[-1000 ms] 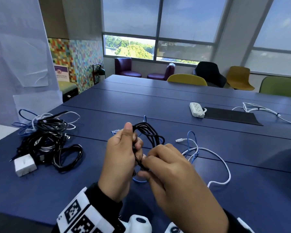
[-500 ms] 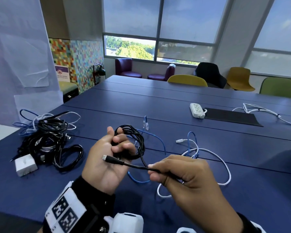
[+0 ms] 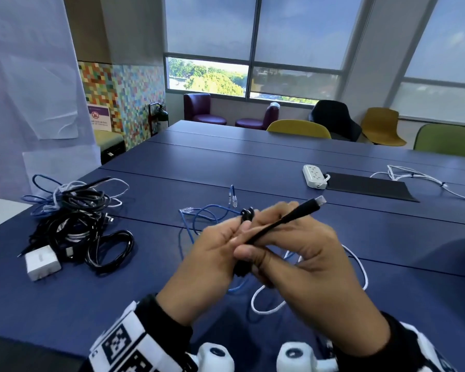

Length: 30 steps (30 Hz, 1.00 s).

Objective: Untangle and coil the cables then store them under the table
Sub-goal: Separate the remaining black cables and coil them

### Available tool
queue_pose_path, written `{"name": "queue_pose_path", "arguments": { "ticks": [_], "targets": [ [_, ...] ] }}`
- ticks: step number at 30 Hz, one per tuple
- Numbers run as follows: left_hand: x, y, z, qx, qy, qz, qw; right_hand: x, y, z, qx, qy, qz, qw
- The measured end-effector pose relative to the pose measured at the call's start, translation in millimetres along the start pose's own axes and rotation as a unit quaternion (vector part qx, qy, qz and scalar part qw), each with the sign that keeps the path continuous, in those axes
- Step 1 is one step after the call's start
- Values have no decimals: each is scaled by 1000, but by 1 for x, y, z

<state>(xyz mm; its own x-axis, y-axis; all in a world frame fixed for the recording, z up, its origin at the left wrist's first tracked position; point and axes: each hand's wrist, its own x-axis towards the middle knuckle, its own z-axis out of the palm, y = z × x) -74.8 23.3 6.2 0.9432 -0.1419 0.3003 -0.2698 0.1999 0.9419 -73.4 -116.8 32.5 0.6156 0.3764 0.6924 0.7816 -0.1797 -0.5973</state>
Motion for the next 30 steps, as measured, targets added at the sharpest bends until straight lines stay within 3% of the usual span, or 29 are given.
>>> {"name": "queue_pose_path", "arguments": {
  "ticks": [3, 7, 9, 13, 19, 23, 26, 28, 30],
  "targets": [
    [-6, 7, 11, -17, -31, 6, 999, 11, 0, -4, 24, -8, 36, 999],
    [-6, 8, 9, -70, -27, -63, 995, 18, -3, -4, 58, -37, 74, 995],
    [-7, 7, 10, -112, -24, -73, 991, 20, -1, -2, 26, -36, 66, 997],
    [-9, 5, 14, -166, 12, -87, 982, 26, 5, -3, -5, 33, 73, 997],
    [-6, -6, 19, -157, 62, -81, 982, 26, 0, 5, -16, 65, 115, 991],
    [-7, -8, 20, -166, 53, -66, 982, 25, 11, 5, -72, 119, 130, 982],
    [-8, -6, 21, -111, 50, -43, 992, 23, 16, 4, -73, 144, 153, 975],
    [-6, -6, 20, -45, 89, -28, 995, 22, 14, -1, -28, 116, 164, 979],
    [-3, -9, 14, -7, 132, -13, 991, 21, 7, -9, -4, 7, 164, 986]
  ]
}}
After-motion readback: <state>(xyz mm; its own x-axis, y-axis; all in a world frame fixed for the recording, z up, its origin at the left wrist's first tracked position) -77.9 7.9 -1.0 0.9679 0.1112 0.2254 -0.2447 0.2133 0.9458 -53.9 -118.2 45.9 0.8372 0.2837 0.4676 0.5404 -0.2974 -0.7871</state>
